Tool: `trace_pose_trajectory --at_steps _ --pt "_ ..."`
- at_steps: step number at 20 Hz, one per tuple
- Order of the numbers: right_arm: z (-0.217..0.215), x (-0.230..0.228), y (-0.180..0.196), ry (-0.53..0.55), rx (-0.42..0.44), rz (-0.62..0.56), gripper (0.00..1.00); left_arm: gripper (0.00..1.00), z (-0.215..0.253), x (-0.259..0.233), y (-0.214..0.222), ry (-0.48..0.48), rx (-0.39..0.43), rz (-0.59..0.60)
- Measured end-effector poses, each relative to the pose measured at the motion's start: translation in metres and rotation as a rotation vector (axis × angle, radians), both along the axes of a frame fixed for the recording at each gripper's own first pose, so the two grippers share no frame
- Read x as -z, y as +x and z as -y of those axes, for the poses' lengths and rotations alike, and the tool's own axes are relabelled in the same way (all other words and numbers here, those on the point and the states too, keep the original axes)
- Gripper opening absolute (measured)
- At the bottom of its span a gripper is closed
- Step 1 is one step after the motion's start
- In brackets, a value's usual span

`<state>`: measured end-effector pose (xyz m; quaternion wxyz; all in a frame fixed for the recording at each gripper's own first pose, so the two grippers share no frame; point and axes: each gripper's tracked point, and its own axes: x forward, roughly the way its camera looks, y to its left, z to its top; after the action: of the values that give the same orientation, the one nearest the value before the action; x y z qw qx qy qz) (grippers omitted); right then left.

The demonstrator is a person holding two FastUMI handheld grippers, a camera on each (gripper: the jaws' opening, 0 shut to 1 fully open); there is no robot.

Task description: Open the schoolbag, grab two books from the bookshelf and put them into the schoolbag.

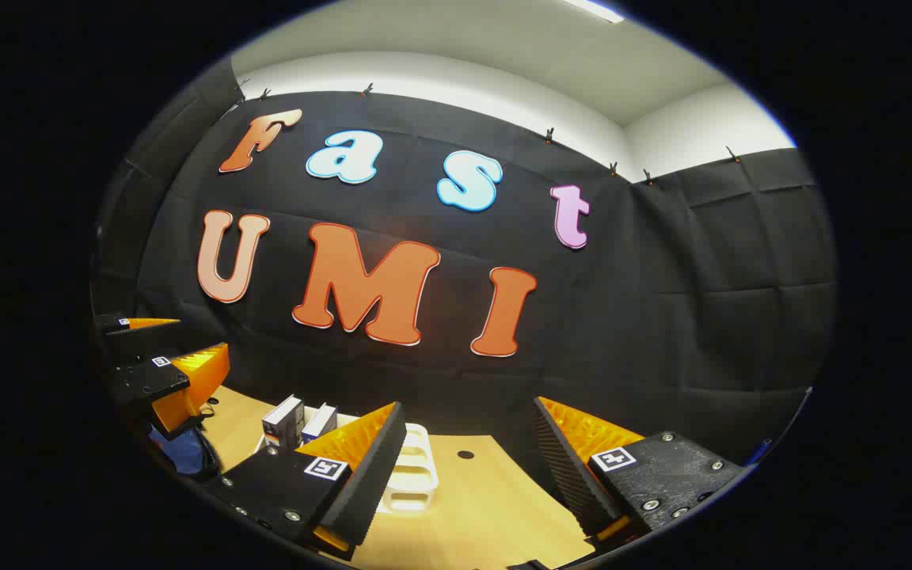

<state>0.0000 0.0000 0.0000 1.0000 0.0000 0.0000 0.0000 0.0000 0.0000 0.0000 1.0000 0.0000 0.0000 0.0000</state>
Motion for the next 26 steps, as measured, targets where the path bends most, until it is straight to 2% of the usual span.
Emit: trace_pose_trajectory --at_steps 1,2,4,8,9,10,12,14,15,16,19,22,23,26 --pt "-0.005 0.003 0.002 0.005 -0.012 -0.008 1.0 0.98 -0.006 0.003 -0.001 0.002 -0.013 -0.006" --pt "-0.009 0.004 0.003 0.01 -0.024 -0.007 0.96 0.97 -0.011 0.003 -0.002 0.002 -0.027 -0.009" --pt "-0.013 0.003 0.01 0.014 -0.039 0.009 0.96 0.93 -0.019 0.005 -0.003 -0.002 -0.053 -0.008" --pt "-0.024 0.01 0.034 0.025 -0.102 0.019 0.96 0.94 -0.033 0.017 0.007 -0.006 -0.104 -0.018" --pt "-0.024 0.008 0.042 0.035 -0.116 0.029 0.95 0.97 -0.036 0.017 0.01 0.009 -0.118 -0.01" --pt "-0.026 0.009 0.05 0.048 -0.13 0.038 0.96 0.94 -0.037 0.018 0.016 0.022 -0.127 0.0" --pt "-0.027 0.016 0.068 0.077 -0.169 0.047 0.96 0.94 -0.035 0.021 0.025 0.042 -0.141 0.015" --pt "-0.032 0.029 0.086 0.103 -0.208 0.021 0.96 0.97 -0.028 0.027 0.031 0.017 -0.15 0.009" --pt "-0.033 0.034 0.094 0.111 -0.227 0.007 0.95 0.94 -0.027 0.032 0.037 -0.002 -0.166 0.005" --pt "-0.035 0.039 0.099 0.12 -0.248 -0.001 0.96 0.97 -0.025 0.036 0.041 -0.012 -0.18 -0.004" --pt "-0.044 0.052 0.112 0.121 -0.309 -0.022 0.96 0.97 -0.022 0.039 0.048 -0.007 -0.237 -0.003" --pt "-0.051 0.055 0.113 0.13 -0.347 -0.021 0.96 0.97 -0.013 0.038 0.056 0.011 -0.242 0.001" --pt "-0.053 0.054 0.115 0.129 -0.349 -0.018 0.96 0.94 -0.012 0.04 0.057 0.015 -0.236 0.001" --pt "-0.052 0.05 0.117 0.135 -0.318 0.0 0.96 0.97 -0.012 0.035 0.063 0.024 -0.208 0.02"
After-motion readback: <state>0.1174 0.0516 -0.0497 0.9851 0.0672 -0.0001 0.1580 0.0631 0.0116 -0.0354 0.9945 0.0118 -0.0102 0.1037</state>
